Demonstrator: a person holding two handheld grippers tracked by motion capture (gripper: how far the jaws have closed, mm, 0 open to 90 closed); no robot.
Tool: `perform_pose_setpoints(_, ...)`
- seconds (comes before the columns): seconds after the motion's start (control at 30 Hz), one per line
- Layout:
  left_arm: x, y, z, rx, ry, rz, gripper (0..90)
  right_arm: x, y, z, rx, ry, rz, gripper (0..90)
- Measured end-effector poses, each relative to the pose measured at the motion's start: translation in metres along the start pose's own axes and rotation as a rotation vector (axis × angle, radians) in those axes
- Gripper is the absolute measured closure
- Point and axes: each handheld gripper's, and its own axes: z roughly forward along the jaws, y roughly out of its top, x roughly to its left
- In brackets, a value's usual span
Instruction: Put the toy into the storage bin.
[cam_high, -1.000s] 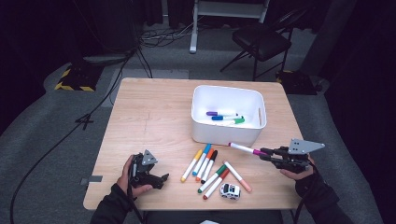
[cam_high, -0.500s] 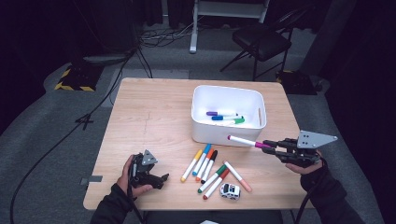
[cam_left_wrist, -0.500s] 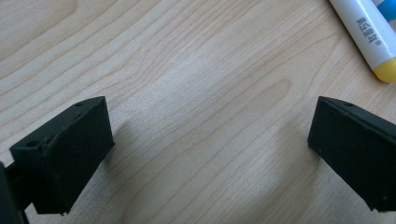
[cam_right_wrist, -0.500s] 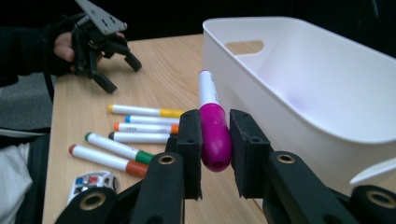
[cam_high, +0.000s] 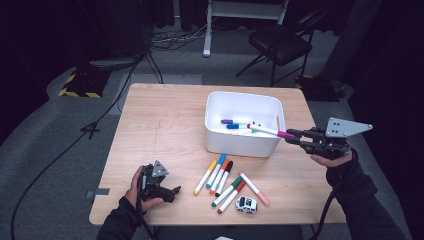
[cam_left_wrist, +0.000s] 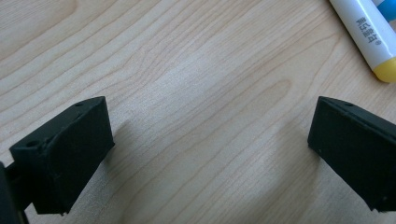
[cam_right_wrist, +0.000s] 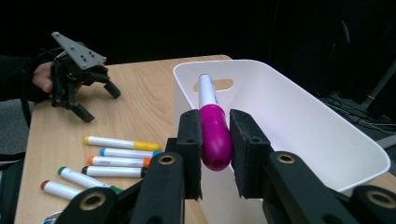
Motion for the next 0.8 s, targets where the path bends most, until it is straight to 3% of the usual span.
perform_pose_setpoints(0.07,0.000,0.000,0.000,0.000,0.000,0.000,0.2,-0.006,0.003,0.004,0.023,-0.010,-0.014,75.3)
perform_pose_setpoints(0.3,0.000,0.000,0.000,0.000,0.000,0.000,0.2,-0.027,0.007,0.023,0.064,-0.017,0.022,75.3)
perform_pose_setpoints(0.8,0.000,0.000,0.000,0.000,0.000,0.000,0.2,-0.051,0.021,0.059,0.141,-0.028,0.030,75.3)
